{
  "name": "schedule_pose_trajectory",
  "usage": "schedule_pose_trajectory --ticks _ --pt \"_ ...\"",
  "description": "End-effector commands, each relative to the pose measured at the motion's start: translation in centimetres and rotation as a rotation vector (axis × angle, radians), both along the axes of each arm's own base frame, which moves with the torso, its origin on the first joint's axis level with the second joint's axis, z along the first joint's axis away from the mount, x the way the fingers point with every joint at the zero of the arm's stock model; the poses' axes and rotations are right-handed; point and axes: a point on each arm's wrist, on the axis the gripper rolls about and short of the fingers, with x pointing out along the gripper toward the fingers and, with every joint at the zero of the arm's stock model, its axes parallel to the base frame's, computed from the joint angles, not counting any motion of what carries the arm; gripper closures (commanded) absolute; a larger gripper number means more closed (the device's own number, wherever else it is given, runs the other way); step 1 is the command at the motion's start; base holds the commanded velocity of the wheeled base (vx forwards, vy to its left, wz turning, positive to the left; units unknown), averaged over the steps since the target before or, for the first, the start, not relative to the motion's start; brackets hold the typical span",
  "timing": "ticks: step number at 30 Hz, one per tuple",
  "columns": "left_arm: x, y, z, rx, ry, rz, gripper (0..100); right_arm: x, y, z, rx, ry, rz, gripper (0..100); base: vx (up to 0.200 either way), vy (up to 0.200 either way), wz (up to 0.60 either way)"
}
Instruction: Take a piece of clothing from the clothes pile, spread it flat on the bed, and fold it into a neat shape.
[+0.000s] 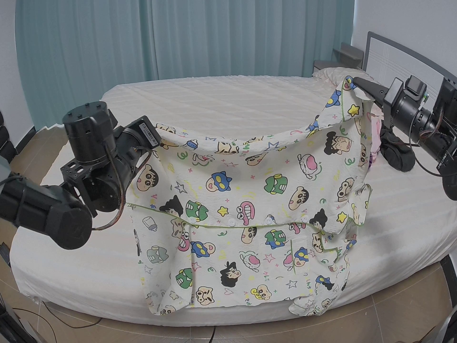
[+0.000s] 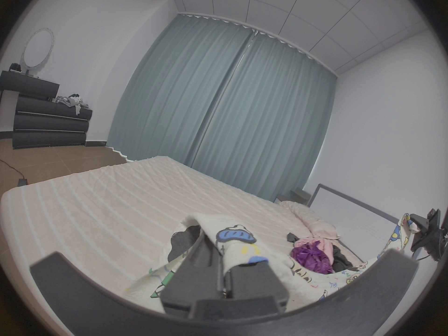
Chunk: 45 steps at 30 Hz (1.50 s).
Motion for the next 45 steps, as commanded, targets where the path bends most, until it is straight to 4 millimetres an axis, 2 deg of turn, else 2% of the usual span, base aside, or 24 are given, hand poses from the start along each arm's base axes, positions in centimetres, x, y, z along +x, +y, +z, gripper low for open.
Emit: schedule_pose_trajectory --ticks 1,3,6,7,10,12,13,14,20,26,29,30,31,32,35,39,41,43,44,45 --pt "3.0 -0.5 -2.4 0.031 0.067 0.025 100 3.3 0.3 -2.7 -0.005 0.076 -0.038 100 0.2 0.0 0.0" --pt "4.1 -0.4 -3.0 0.044 0.097 0.041 100 5.0 0.4 -3.3 0.006 0.074 -0.091 100 0.2 0.0 0.0" --pt "4.3 -0.5 -3.0 0.05 0.107 0.041 100 5.4 0.5 -3.5 0.01 0.074 -0.104 100 0.2 0.0 0.0" --pt "5.0 -0.5 -3.5 0.063 0.138 0.047 100 6.2 0.7 -4.1 0.011 0.086 -0.11 100 0.2 0.0 0.0" --pt "6.3 -0.4 -4.3 0.057 0.163 0.061 100 6.8 0.8 -4.6 0.009 0.098 -0.113 100 0.2 0.0 0.0" --pt "7.1 -0.5 -5.7 0.06 0.195 0.069 100 7.2 1.0 -5.3 0.004 0.116 -0.108 100 0.2 0.0 0.0" --pt "7.1 -0.5 -5.7 0.06 0.195 0.069 100 7.2 1.0 -5.3 0.004 0.116 -0.108 100 0.2 0.0 0.0" --pt "7.6 -0.6 -7.0 0.074 0.224 0.071 100 7.6 1.1 -6.1 0.0 0.135 -0.109 100 0.0 0.0 0.0" --pt "9.4 -0.7 -10.9 0.107 0.303 0.087 100 9.2 1.5 -8.4 -0.012 0.186 -0.111 100 0.0 0.0 0.0" --pt "10.3 -0.2 -12.1 0.119 0.338 0.104 100 10.2 1.8 -9.8 -0.015 0.218 -0.143 100 0.0 0.0 0.0" --pt "11.1 -0.4 -13.7 0.126 0.363 0.099 100 11.3 2.2 -11.7 -0.024 0.261 -0.15 100 0.0 0.0 0.0" --pt "11.3 -0.4 -13.8 0.125 0.364 0.1 0 11.5 2.2 -12.0 -0.025 0.267 -0.151 0 0.0 0.0 0.0" --pt "11.9 -0.3 -14.4 0.117 0.365 0.109 0 12.1 2.4 -13.1 -0.029 0.288 -0.153 0 0.0 0.0 0.0" --pt "11.9 -0.3 -14.4 0.117 0.365 0.109 0 12.1 2.4 -13.1 -0.029 0.288 -0.153 0 0.0 0.0 0.0" --pt "13.2 -0.1 -15.7 0.081 0.367 0.13 0 13.5 3.5 -15.4 -0.023 0.326 -0.183 0 0.0 0.0 0.0" --pt "14.2 1.4 -17.0 0.081 0.396 0.17 0 15.8 4.1 -17.4 0.002 0.33 -0.291 0 0.0 0.0 0.0" --pt "14.4 2.4 -17.1 0.082 0.417 0.192 0 16.8 4.2 -17.3 0.026 0.303 -0.384 0 0.0 0.0 0.0" --pt "14.4 2.6 -17.1 0.08 0.42 0.197 0 17.0 4.2 -17.2 0.031 0.297 -0.396 0 0.0 0.0 0.0" --pt "14.6 3.7 -16.9 0.053 0.421 0.225 0 17.5 4.0 -17.1 0.059 0.285 -0.451 0 0.0 0.0 0.0" --pt "14.7 4.0 -16.8 0.048 0.42 0.231 0 17.4 3.9 -17.2 0.06 0.293 -0.453 0 0.0 0.0 0.0"
